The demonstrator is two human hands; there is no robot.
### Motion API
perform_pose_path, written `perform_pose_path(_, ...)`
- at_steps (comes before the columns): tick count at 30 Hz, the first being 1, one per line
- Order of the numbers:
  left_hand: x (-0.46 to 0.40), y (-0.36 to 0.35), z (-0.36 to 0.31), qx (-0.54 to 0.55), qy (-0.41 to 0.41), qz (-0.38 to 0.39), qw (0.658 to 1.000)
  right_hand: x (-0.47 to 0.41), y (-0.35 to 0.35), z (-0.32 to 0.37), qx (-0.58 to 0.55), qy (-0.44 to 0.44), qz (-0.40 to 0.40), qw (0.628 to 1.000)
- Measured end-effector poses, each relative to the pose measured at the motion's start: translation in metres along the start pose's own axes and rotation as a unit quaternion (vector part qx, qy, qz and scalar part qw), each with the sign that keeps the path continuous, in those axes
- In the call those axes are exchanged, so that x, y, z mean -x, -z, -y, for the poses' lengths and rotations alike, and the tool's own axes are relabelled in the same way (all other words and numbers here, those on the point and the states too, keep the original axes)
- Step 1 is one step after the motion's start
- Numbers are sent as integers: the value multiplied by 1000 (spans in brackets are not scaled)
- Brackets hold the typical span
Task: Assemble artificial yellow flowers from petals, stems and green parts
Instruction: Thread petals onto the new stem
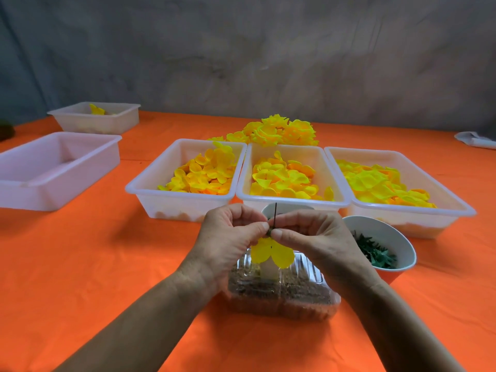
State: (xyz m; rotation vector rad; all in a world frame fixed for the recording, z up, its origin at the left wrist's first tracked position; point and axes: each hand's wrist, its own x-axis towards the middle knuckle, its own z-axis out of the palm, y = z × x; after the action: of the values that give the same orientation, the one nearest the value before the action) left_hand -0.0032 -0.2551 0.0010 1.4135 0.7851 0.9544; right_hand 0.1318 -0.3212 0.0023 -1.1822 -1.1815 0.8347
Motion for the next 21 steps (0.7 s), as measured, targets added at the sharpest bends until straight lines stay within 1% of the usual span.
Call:
perform_pose_path(7,-3,2,-1,-9,55,15,998,0,3,1,62,-1,7,998)
perform_pose_path(11,-5,4,-4,-22,82,26,996,0,4,3,63,-23,6,998)
perform_pose_path(17,-8,4,-12,-53,82,30,995,-2,2,3,88,-36,-13,995)
perform_pose_path(21,-8,5,-12,-41,112,37,992,-1,5,7,69,-68,6,995)
